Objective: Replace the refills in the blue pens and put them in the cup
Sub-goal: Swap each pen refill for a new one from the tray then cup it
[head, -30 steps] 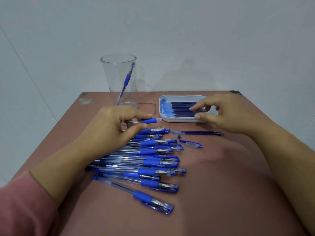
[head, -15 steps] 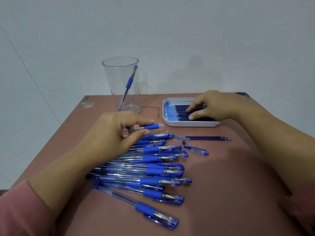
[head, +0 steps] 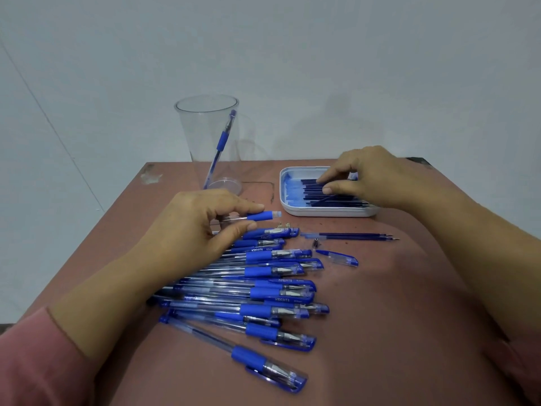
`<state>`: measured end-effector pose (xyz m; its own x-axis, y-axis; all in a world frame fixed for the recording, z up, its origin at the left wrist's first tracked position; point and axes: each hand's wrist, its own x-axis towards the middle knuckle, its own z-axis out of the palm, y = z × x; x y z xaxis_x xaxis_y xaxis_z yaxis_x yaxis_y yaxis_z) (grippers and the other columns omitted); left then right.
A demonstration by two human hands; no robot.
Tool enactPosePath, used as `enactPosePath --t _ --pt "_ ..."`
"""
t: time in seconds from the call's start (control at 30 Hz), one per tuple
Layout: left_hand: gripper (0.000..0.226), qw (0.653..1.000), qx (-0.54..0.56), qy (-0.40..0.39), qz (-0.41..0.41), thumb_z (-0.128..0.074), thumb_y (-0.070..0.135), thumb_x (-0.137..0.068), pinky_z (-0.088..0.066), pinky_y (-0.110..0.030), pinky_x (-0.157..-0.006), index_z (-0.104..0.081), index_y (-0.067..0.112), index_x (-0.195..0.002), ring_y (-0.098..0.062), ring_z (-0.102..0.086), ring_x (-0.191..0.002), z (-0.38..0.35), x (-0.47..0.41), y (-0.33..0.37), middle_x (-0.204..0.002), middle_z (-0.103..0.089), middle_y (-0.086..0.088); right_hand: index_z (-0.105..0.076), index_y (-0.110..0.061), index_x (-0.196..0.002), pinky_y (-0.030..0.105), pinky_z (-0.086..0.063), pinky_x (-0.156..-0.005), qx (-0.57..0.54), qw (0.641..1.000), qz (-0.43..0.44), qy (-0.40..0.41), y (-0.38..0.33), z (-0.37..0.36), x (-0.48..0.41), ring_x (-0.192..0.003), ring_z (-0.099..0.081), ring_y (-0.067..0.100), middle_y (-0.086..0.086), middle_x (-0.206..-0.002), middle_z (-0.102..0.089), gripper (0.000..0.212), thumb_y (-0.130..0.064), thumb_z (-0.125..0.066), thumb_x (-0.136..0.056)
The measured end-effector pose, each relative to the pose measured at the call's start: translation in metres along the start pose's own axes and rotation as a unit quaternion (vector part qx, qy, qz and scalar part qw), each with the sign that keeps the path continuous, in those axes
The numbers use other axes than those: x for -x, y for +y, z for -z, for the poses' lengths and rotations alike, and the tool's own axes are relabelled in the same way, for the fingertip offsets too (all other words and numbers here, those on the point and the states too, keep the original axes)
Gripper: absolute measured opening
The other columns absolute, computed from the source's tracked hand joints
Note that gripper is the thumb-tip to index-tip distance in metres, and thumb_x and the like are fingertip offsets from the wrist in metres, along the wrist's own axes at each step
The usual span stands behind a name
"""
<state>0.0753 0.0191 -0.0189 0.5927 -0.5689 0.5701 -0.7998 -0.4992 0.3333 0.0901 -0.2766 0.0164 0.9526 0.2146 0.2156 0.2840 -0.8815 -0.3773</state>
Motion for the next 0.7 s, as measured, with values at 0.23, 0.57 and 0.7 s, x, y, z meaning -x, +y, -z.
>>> enactPosePath --t 0.23,0.57,0.7 --pt "0.026 1.0 0.015 0.021 0.002 -0.068 0.039 -0.085 -0.038 -0.003 -0.066 -0.07 0.033 -0.111 0.001 -0.06 -0.072 0.0 0.001 0.001 -0.083 -0.067 0.019 -0.071 -0.038 -0.086 0.022 -0.047 -0.069 -0.101 0.992 0.054 0.051 -0.035 0.019 0.05 -0.076 -0.06 0.013 -0.003 -0.079 -0.069 0.016 -0.027 -0.076 -0.077" --pt "0.027 0.999 0.032 0.029 0.005 -0.068 0.039 -0.085 -0.038 -0.003 -0.066 -0.071 0.031 -0.11 0.0 -0.06 -0.073 0.0 0.001 0.003 -0.086 -0.069 0.018 -0.074 -0.023 -0.088 0.002 -0.04 -0.071 -0.134 0.983 0.067 0.105 -0.041 0.002 0.082 -0.082 -0.061 0.0 -0.013 -0.08 -0.069 0.013 -0.015 -0.075 -0.078" --pt "0.027 0.999 0.043 0.029 0.005 -0.068 0.036 -0.084 -0.038 -0.004 -0.066 -0.071 0.03 -0.111 0.002 -0.061 -0.074 -0.001 0.0 0.003 -0.088 -0.069 0.019 -0.073 -0.026 -0.089 0.006 -0.043 -0.072 -0.156 0.978 0.083 0.115 -0.039 -0.006 0.079 -0.081 -0.064 0.005 -0.014 -0.081 -0.07 0.014 -0.031 -0.07 -0.076"
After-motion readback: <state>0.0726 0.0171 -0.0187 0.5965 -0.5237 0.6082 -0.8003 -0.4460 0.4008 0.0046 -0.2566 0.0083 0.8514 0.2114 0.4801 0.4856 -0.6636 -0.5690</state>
